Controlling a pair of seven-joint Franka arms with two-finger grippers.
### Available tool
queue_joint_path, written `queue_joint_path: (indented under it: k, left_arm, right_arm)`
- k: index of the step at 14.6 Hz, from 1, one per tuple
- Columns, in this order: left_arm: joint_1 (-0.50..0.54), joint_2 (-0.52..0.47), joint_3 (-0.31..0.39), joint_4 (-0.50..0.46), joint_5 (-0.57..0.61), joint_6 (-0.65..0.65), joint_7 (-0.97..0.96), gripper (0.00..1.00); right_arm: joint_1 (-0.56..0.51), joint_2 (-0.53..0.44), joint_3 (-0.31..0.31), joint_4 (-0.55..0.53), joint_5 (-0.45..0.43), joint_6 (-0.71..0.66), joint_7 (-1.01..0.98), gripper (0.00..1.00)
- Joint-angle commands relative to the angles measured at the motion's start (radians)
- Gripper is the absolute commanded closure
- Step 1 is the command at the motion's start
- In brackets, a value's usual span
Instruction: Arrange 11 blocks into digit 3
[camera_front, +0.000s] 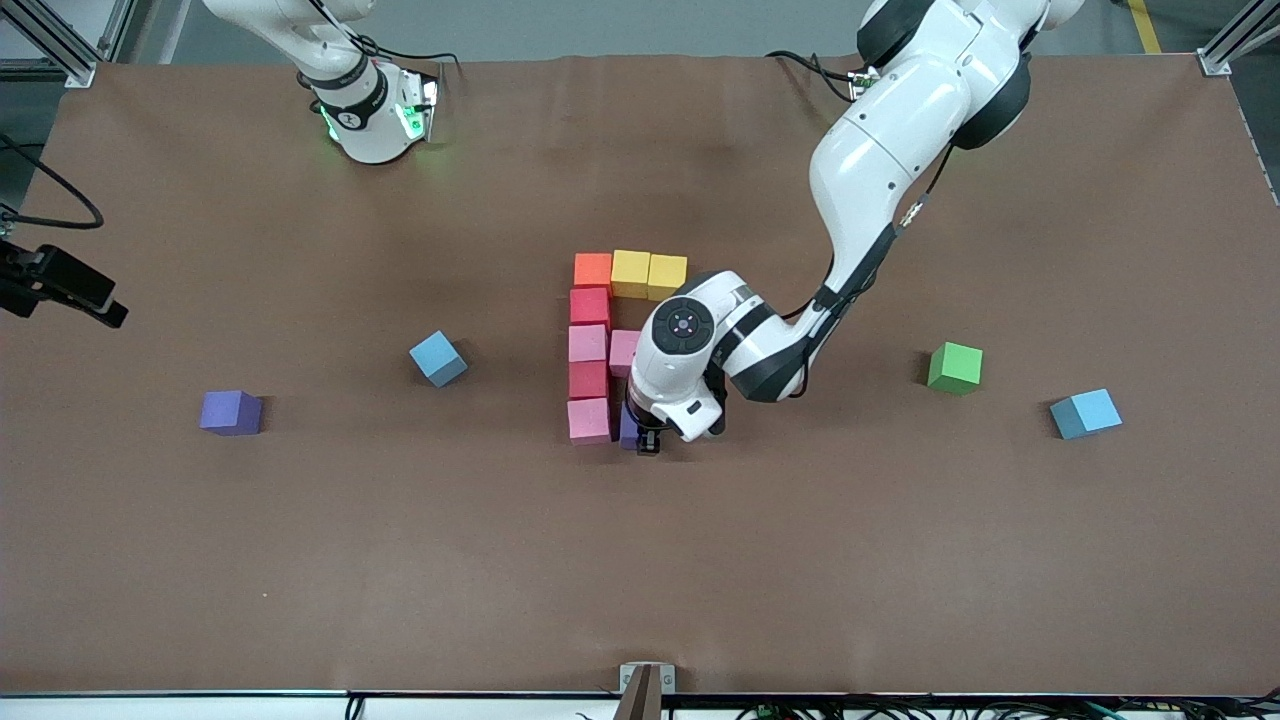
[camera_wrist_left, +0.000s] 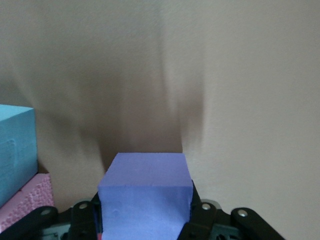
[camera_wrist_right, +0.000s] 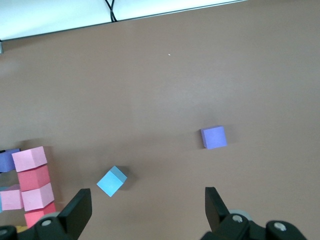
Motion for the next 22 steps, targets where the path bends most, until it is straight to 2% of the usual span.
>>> queue_joint_path:
  k: [1,4,9,18,19,21,22]
  left_arm:
    - [-0.045,0.015,0.041,0.041,-0.026,-0.028,-0.018,0.99]
    - [-0.066,0.02,0.061,0.043,-0.026,-0.028,-0.054,0.99]
    - [-0.096,0.023,0.078,0.043,-0.026,-0.028,-0.078,0.99]
    - [-0.154,0.04,0.12,0.046,-0.026,-0.012,-0.077,0.99]
    - [-0.156,0.04,0.126,0.046,-0.026,-0.014,-0.077,0.98]
    - [-0.154,0.04,0.126,0.046,-0.026,-0.011,-0.075,0.9]
    - [-0.154,0.038,0.127,0.044,-0.026,0.0,-0.075,0.8]
  right_arm:
    - [0.046,-0.037,-0.04,-0.054,-0.019,0.013,-0.016,0.0]
    - [0.043,-0.037,-0.037,-0.055,-0.021,0.011,-0.032,0.0]
    - [0.04,-0.076,-0.037,-0.144,-0.021,0.032,-0.032,0.0]
    - [0.042,-0.06,-0.037,-0.12,-0.019,0.049,-0.027,0.0]
    - [0.04,-0.06,-0.037,-0.12,-0.016,0.049,-0.027,0.0]
    - [0.039,-0.06,-0.037,-0.118,-0.014,0.049,-0.027,0.0]
    - [0.039,-0.06,-0.037,-0.118,-0.014,0.049,-0.027,0.0]
